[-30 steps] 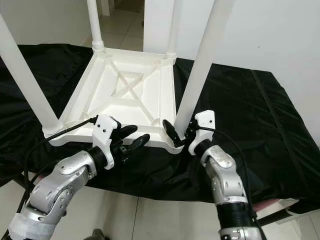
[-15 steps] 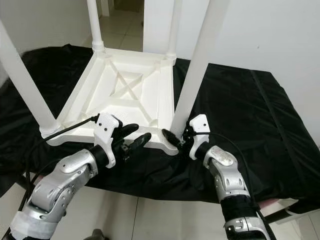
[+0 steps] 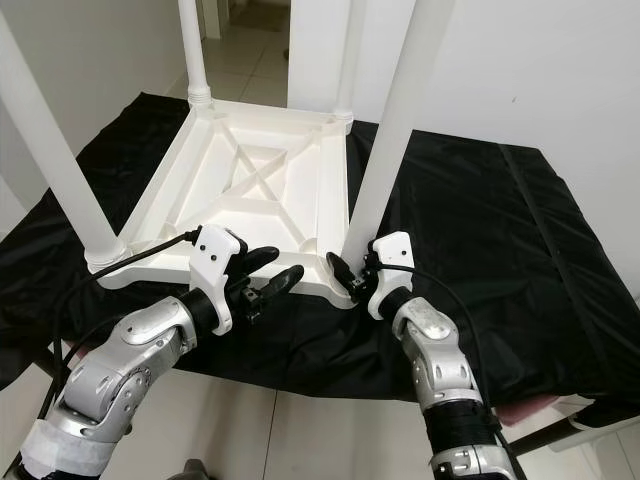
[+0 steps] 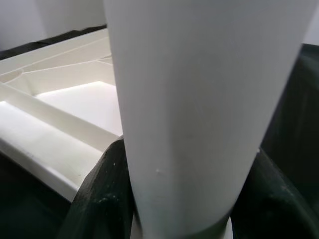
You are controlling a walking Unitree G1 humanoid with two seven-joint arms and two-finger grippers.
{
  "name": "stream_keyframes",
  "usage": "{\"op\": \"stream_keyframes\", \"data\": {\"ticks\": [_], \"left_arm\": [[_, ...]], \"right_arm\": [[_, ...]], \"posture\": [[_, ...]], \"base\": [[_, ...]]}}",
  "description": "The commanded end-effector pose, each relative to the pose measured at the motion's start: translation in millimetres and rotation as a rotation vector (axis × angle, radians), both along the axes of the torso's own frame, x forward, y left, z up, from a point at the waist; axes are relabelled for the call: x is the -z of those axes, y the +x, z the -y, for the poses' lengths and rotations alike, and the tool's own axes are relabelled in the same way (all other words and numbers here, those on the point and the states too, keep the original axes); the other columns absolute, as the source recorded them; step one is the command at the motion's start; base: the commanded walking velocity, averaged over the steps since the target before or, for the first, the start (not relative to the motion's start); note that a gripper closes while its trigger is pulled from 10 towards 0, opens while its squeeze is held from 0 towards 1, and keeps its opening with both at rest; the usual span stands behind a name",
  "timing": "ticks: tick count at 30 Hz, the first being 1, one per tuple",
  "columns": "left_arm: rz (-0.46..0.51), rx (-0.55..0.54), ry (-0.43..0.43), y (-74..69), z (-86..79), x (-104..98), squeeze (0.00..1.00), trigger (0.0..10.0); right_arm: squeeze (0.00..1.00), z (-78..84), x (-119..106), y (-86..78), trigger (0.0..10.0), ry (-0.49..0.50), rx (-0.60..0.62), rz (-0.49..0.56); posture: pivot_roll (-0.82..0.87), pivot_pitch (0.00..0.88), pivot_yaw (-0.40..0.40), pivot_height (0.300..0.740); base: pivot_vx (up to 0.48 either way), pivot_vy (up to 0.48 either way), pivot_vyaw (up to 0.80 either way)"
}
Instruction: Building children table
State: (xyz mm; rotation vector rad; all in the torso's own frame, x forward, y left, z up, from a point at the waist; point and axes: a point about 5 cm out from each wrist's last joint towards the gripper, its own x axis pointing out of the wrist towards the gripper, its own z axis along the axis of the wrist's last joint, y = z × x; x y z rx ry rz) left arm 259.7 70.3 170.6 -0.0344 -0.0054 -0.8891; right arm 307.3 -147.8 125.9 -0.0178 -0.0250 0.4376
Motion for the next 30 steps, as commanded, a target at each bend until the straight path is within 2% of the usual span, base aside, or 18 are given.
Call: {"op": "stream_keyframes", "data": {"ticks": [1, 2, 4, 5, 6, 8, 9, 11, 18, 19, 20, 21, 22, 23, 26, 28, 29, 30], "left_arm": [[-0.018, 0.03, 0.013, -0.7, 2.8, 6, 0.0, 10.0], [-0.017, 0.03, 0.001, -0.4, 4.2, 5, 0.0, 10.0], [-0.017, 0.03, 0.001, -0.4, 4.2, 5, 0.0, 10.0], [-0.015, 0.031, -0.007, -0.3, 5.4, 4, 0.0, 10.0], [-0.015, 0.031, -0.007, -0.3, 5.4, 4, 0.0, 10.0], [-0.014, 0.042, -0.009, -0.5, 7.6, 3, 0.0, 10.0], [-0.014, 0.042, -0.009, -0.5, 7.6, 3, 0.0, 10.0], [-0.014, 0.051, -0.005, 0.0, 8.4, 4, 0.0, 10.0], [-0.009, 0.058, 0.0, 0.4, 8.2, 3, 0.0, 10.0], [-0.01, 0.056, -0.001, 0.8, 7.8, 3, 0.0, 10.0], [-0.008, 0.056, -0.004, 1.2, 7.9, 2, 0.0, 10.0], [-0.008, 0.056, -0.004, 1.2, 7.9, 2, 0.0, 10.0], [-0.007, 0.062, -0.006, 1.2, 8.7, 1, 0.0, 10.0], [-0.007, 0.066, -0.002, 1.2, 9.6, 2, 0.0, 10.0], [-0.008, 0.069, 0.001, 1.1, 10.2, 2, 0.0, 10.0], [-0.006, 0.077, -0.002, 0.2, 11.0, 1, 0.0, 10.0], [-0.006, 0.077, -0.002, 0.2, 11.0, 1, 0.0, 10.0], [-0.006, 0.077, -0.003, 0.1, 11.3, 1, 0.0, 10.0]], "right_arm": [[0.0, -1.9, 11, -5.4, 0.0, 0.0, 0.085, -0.063], [0.0, -5.8, 11, -7.0, 0.0, 0.021, 0.15, -0.07], [0.0, -5.8, 11, -7.0, 0.0, 0.021, 0.15, -0.07], [0.0, -7.2, 11, -7.3, 0.0, 0.037, 0.226, -0.084], [0.0, -7.2, 11, -7.3, 0.0, 0.037, 0.226, -0.084], [0.0, -8.8, 12, -9.5, 0.0, 0.051, 0.432, -0.101], [0.0, -8.8, 12, -9.5, 0.0, 0.051, 0.432, -0.101], [0.0, -10.8, 14, -12.2, 0.0, 0.061, 0.54, -0.114], [0.0, -14.4, 15, -14.5, 0.0, 0.09, 0.542, -0.132], [0.0, -13.0, 13, -14.7, 1.3, 0.093, 0.544, -0.125], [0.0, -12.5, 10, -15.1, 10.0, 0.115, 0.533, -0.121], [0.0, -12.5, 10, -15.1, 10.0, 0.115, 0.533, -0.121], [0.07, -15.0, 6, -14.9, 10.0, 0.141, 0.476, -0.107], [1.0, -16.5, 2, -14.9, 10.0, 0.168, 0.42, -0.087], [1.0, -17.9, 0, -15.1, 10.0, 0.184, 0.388, -0.077], [1.0, -16.2, -6, -15.5, 10.0, 0.159, 0.286, -0.041], [1.0, -16.2, -6, -15.5, 10.0, 0.159, 0.286, -0.041], [0.22, -12.6, -8, -15.6, 10.0, 0.143, 0.242, -0.026]], "posture": [[0.05, 0.002, -0.063, 0.74], [0.05, 0.002, -0.061, 0.74], [0.05, 0.002, -0.061, 0.74], [0.04, 0.0, -0.06, 0.74], [0.04, 0.0, -0.06, 0.74], [0.04, 0.0, -0.052, 0.74], [0.04, 0.0, -0.052, 0.74], [0.04, 0.0, -0.047, 0.74], [0.04, 0.0, -0.045, 0.74], [0.03, 0.0, -0.04, 0.74], [0.03, 0.0, -0.035, 0.74], [0.03, 0.0, -0.035, 0.74], [0.03, 0.0, -0.035, 0.74], [0.03, 0.0, -0.03, 0.74], [0.03, 0.0, -0.03, 0.74], [0.03, 0.0, -0.032, 0.74], [0.03, 0.0, -0.032, 0.74], [0.04, 0.0, -0.034, 0.74]], "base": [[0.0, 0.0, 0.0], [0.0, 0.0, 0.0], [0.0, 0.0, 0.0], [0.0, 0.0, 0.0], [0.0, 0.0, 0.0], [0.0, 0.0, 0.0], [0.0, 0.0, 0.0], [0.0, 0.0, 0.0], [0.0, 0.0, 0.0], [0.0, 0.0, 0.0], [0.0, 0.0, 0.0], [0.0, 0.0, 0.0], [0.0, 0.0, 0.0], [0.0, 0.0, 0.0], [0.0, 0.0, 0.0], [0.0, 0.0, 0.0], [0.0, 0.0, 0.0], [0.0, 0.0, 0.0]]}}
